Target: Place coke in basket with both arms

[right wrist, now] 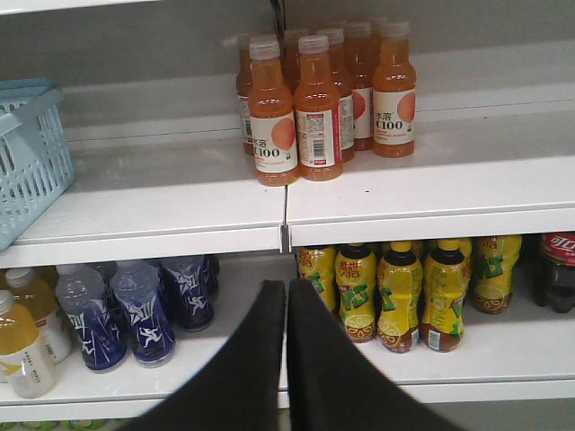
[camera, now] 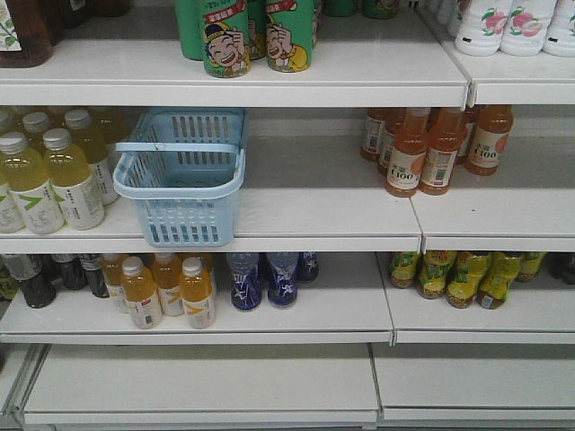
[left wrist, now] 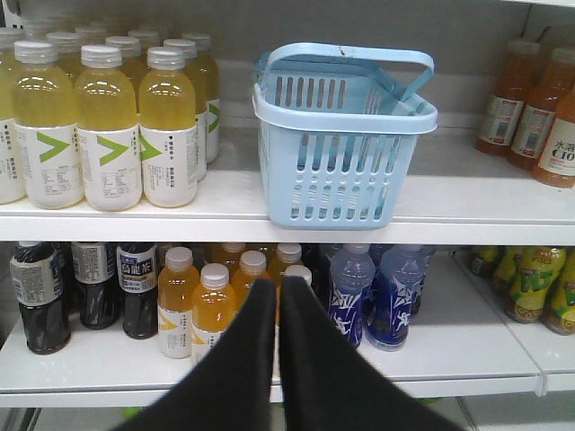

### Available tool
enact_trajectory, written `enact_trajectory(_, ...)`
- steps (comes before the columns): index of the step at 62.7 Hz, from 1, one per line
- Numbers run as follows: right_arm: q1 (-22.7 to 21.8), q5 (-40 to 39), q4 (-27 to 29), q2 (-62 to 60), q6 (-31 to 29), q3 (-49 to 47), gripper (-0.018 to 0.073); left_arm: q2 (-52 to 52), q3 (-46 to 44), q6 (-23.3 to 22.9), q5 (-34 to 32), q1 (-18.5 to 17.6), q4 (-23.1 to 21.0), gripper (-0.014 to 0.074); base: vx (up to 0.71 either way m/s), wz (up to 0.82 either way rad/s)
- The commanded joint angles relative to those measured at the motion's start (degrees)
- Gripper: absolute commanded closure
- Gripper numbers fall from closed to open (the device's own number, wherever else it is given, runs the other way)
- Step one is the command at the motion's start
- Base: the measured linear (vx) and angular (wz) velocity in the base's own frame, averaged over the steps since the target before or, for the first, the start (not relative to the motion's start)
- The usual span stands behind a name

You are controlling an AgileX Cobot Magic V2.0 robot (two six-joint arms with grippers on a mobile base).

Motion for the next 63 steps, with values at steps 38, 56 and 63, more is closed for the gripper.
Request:
enact_trajectory(38,0.06,-4.04,-0.82,-1.03,-0.34,0.59,0.0564,-1.12,-0.05,-0.50,-4.62,-0.09,-0.34,0.0603,0.00,0.00)
enact_trajectory(56,0.06,-3.95,-0.82,-1.03,-0.34,0.59,0.0564,-1.12,-0.05,-0.50,-5.39,-0.09,-0.28,0.0603,0.00,0.00)
enact_trajectory(63,0.06,-3.95,-0.82,-1.03,-0.34,0.59,0.0564,-1.12,-0.05,-0.50,-5.77,-0.09,-0.33,0.0603,0.00,0.00)
